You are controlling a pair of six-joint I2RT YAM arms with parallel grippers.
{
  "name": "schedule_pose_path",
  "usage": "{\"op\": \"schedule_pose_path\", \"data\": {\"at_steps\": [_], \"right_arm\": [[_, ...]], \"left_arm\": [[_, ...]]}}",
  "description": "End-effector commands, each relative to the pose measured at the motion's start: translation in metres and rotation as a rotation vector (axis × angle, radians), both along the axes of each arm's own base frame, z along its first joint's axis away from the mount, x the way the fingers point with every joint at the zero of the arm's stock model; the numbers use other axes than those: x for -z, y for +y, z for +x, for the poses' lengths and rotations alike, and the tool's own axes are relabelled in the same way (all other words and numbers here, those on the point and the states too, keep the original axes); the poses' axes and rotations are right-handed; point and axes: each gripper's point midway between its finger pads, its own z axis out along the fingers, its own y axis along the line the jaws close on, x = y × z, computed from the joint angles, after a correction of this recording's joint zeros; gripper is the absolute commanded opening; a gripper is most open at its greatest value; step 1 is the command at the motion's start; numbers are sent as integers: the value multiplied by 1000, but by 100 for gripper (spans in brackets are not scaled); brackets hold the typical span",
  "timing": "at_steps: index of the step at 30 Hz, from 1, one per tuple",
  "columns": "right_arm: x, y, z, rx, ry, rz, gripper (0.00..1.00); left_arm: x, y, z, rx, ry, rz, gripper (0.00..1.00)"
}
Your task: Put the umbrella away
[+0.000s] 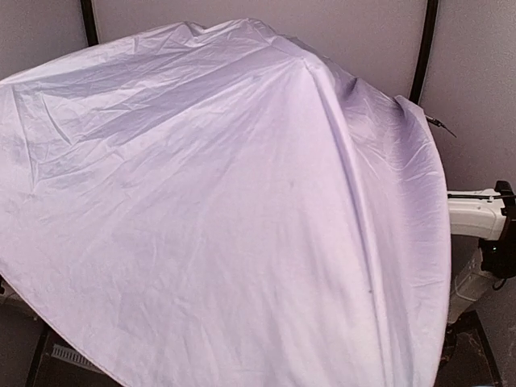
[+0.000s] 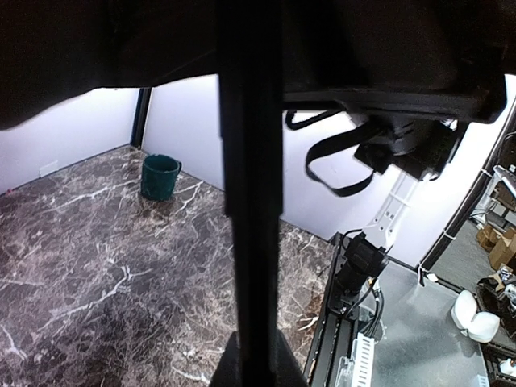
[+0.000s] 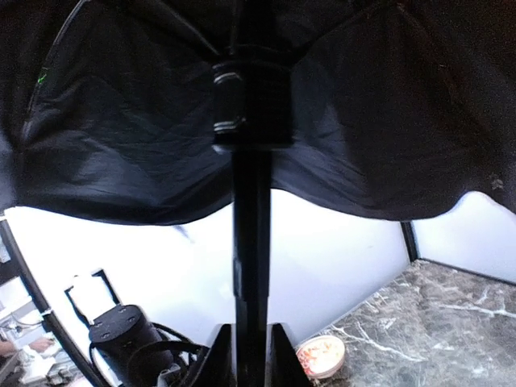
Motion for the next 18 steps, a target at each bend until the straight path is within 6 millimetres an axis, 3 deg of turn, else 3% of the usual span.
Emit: {"op": "schedule_pose_path", "data": {"at_steps": [1,3,5,9,14,18], "right_arm": [[-46,-29,21,175,15,104,31],[-52,-33,32,314,-32,59,45],[-57,-37,37,449,-83,30,50],[-63,-52,54,613,-73,63,52],[-63,-63,64,692,-14,70,55],[-57,-53,68,700,-36,36,55]], "left_arm": [[-5,3,7,-41,5,-3,0],[-5,3,19,-102,16,8,0],[-6,2,26,-138,18,16,0],[-12,-4,29,-145,10,-2,0],[-20,-4,27,-135,6,-22,0],[-16,-3,25,-131,11,-18,0]]}}
